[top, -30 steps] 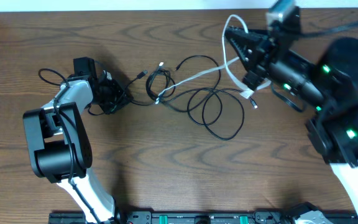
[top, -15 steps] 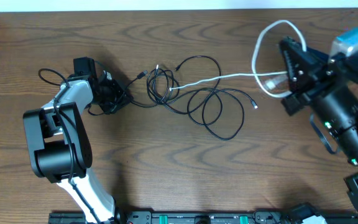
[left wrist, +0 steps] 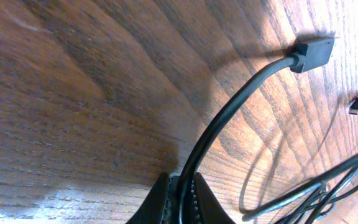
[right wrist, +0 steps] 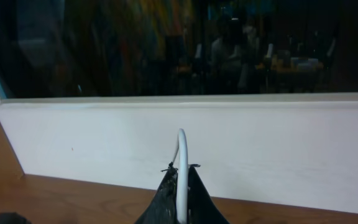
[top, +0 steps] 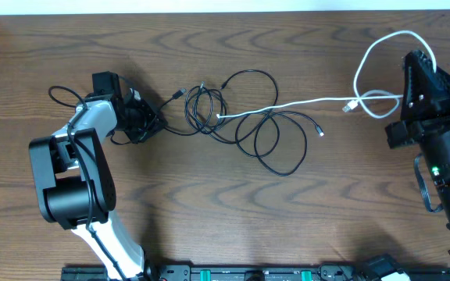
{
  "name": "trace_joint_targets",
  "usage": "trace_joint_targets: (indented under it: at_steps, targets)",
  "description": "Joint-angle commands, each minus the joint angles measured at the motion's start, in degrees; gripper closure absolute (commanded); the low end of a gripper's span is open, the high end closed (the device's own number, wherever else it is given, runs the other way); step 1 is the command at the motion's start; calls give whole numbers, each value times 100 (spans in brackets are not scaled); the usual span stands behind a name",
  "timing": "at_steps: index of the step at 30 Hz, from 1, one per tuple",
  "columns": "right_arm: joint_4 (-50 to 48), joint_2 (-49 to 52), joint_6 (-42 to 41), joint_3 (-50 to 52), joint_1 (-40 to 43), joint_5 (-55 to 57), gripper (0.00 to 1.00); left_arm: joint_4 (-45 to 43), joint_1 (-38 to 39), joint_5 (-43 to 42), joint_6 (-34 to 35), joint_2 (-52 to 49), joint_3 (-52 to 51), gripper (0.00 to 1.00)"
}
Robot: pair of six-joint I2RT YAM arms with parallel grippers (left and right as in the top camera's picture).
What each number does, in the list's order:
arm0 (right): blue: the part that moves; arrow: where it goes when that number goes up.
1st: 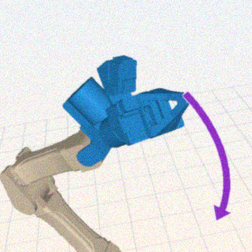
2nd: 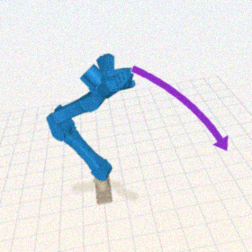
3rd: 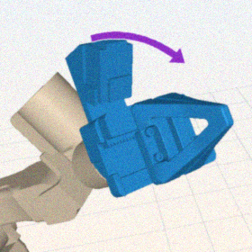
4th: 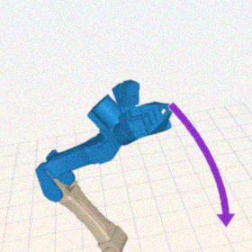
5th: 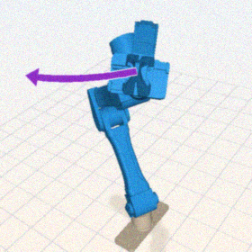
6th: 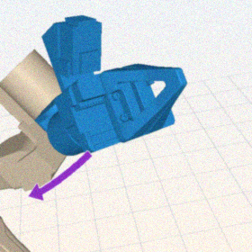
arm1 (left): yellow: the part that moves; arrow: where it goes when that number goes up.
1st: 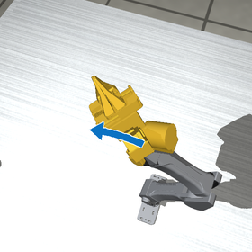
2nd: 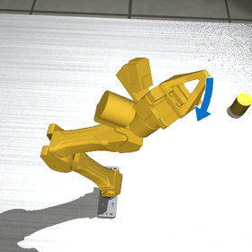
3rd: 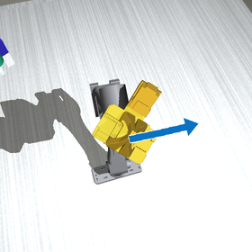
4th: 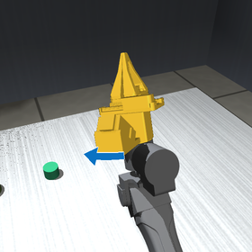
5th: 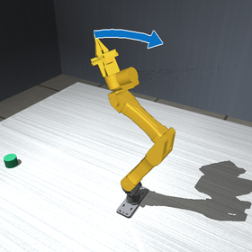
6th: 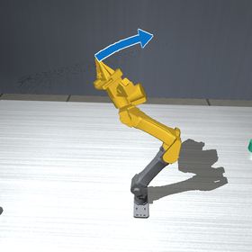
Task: Untangle cables
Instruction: 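Carry the white cable with the right gripper off the table to the right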
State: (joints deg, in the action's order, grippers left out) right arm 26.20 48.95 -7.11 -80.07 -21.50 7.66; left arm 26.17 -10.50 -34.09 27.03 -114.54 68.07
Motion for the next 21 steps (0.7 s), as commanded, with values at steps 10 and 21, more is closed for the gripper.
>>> trace_joint_targets:
  at_steps: [10,21]
  targets:
    - [-763,-35,-850,-48,31,-1338,99,76,-35,415,13,-79,-26,92]
    - [-2756,136,577,-48,31,-2531,99,76,-35,415,13,-79,-26,92]
